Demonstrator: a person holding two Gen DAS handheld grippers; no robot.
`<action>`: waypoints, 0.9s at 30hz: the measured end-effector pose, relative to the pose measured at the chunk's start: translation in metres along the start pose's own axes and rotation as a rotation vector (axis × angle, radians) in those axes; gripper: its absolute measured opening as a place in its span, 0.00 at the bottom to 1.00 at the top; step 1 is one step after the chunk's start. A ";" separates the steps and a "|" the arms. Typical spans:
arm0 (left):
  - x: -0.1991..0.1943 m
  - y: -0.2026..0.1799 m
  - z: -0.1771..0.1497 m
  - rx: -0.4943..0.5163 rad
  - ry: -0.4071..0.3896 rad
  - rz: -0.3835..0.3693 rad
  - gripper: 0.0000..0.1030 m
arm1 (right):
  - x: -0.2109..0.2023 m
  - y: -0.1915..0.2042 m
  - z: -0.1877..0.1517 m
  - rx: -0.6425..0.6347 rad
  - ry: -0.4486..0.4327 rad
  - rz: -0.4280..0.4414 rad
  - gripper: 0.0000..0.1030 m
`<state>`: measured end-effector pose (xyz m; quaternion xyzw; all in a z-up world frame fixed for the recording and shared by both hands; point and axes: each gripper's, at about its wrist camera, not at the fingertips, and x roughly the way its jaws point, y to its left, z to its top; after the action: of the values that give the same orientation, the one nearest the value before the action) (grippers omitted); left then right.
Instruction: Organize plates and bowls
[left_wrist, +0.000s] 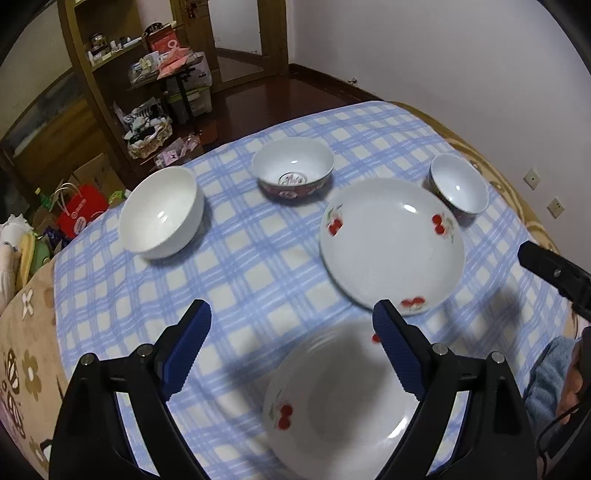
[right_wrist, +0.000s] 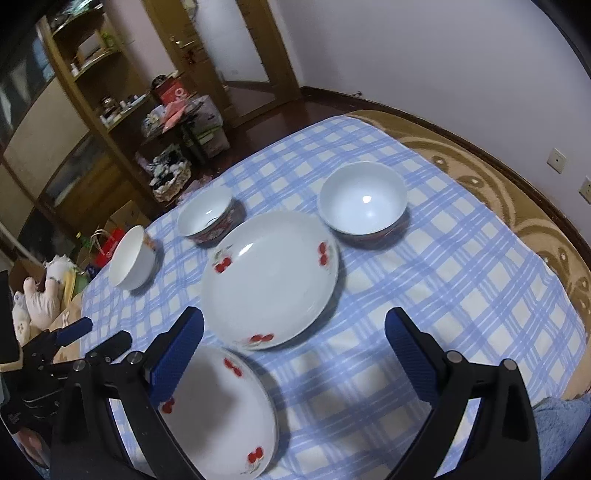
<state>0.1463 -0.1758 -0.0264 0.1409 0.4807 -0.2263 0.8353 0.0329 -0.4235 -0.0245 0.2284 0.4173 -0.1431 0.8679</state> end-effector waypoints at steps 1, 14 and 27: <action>0.002 -0.002 0.004 0.003 -0.002 -0.004 0.86 | 0.002 -0.003 0.003 0.000 0.001 -0.008 1.00; 0.026 -0.027 0.048 0.080 -0.052 0.017 0.85 | 0.031 -0.023 0.027 -0.049 0.022 -0.058 0.99; 0.085 -0.031 0.056 0.017 0.014 0.018 0.85 | 0.060 -0.048 0.048 0.004 0.027 -0.038 0.99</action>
<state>0.2087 -0.2487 -0.0729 0.1538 0.4834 -0.2219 0.8327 0.0798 -0.4926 -0.0589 0.2239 0.4329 -0.1575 0.8589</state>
